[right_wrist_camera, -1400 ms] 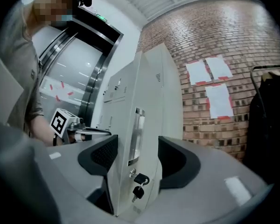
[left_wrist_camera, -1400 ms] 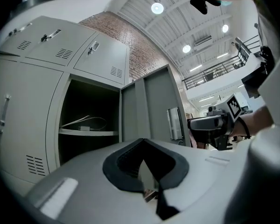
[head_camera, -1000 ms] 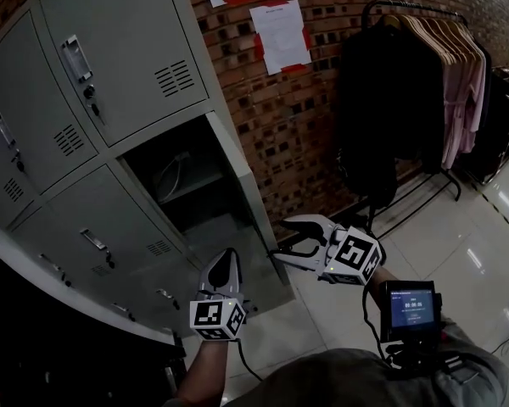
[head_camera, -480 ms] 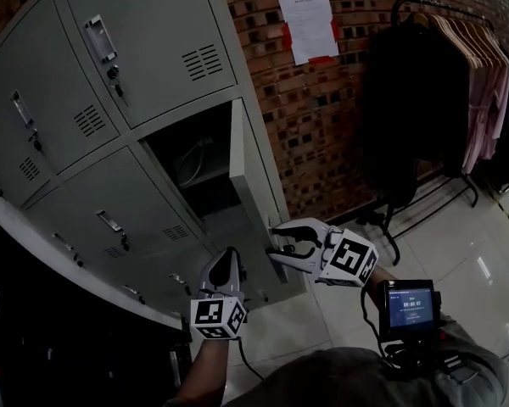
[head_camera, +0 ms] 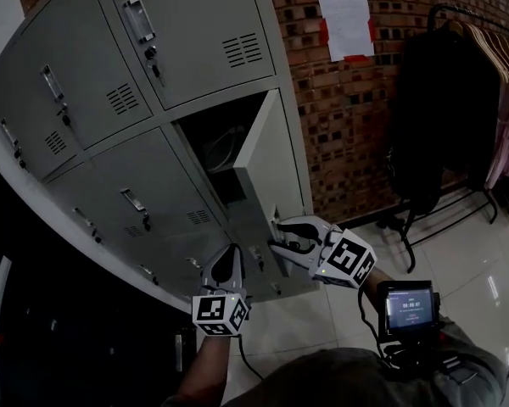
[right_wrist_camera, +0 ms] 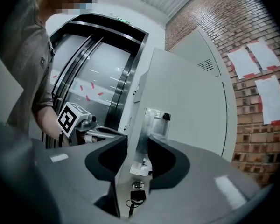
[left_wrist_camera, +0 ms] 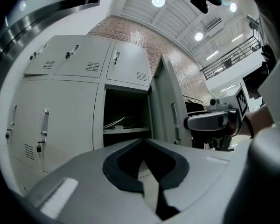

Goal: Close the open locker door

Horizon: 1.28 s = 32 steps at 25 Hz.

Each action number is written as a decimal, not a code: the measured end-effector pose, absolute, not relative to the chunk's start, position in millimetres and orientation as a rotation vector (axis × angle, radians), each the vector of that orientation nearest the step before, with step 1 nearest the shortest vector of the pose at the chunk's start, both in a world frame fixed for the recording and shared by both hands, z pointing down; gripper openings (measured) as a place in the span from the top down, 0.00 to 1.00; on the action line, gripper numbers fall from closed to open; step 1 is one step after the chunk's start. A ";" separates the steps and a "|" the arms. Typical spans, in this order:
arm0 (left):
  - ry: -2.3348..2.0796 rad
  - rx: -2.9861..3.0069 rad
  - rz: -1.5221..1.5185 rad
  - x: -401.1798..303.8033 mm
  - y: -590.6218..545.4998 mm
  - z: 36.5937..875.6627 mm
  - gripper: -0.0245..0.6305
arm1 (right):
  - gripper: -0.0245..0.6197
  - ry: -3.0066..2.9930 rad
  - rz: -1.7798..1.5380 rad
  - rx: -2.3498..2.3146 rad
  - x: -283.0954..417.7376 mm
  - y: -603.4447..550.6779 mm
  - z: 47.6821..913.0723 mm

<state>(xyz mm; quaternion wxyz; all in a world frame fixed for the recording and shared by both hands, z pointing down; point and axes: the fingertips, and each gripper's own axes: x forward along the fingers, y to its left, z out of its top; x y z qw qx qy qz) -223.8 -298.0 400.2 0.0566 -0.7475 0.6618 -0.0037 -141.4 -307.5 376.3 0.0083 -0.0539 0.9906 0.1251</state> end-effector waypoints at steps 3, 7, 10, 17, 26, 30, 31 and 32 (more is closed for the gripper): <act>2.043 -2.226 -0.012 -231.4 -292.5 397.2 0.96 | 0.74 3.089 0.382 -0.165 -151.7 -308.1 375.9; 2.106 -2.162 -0.016 -240.2 -282.3 395.2 0.96 | 0.74 3.073 0.366 -0.171 -163.4 -309.3 375.4; 2.152 -2.117 -0.021 -248.2 -274.0 395.9 0.96 | 0.75 3.060 0.343 -0.188 -174.2 -312.1 374.9; 2.234 -2.044 -0.030 -273.5 -260.7 397.8 0.96 | 0.76 3.053 0.312 -0.261 -205.1 -321.6 375.3; 2.219 -2.048 -0.002 -324.5 -266.9 392.1 0.96 | 0.76 3.055 0.305 -0.435 -252.0 -340.7 376.7; 2.190 -2.076 0.019 -346.9 -277.5 388.3 0.96 | 0.76 3.064 0.309 -0.521 -271.2 -352.5 376.0; 2.179 -2.086 0.022 -351.1 -280.8 387.5 0.96 | 0.76 3.065 0.310 -0.545 -275.6 -356.2 375.9; 2.167 -2.096 0.023 -355.1 -283.8 386.9 0.96 | 0.76 3.066 0.309 -0.569 -280.2 -360.0 376.2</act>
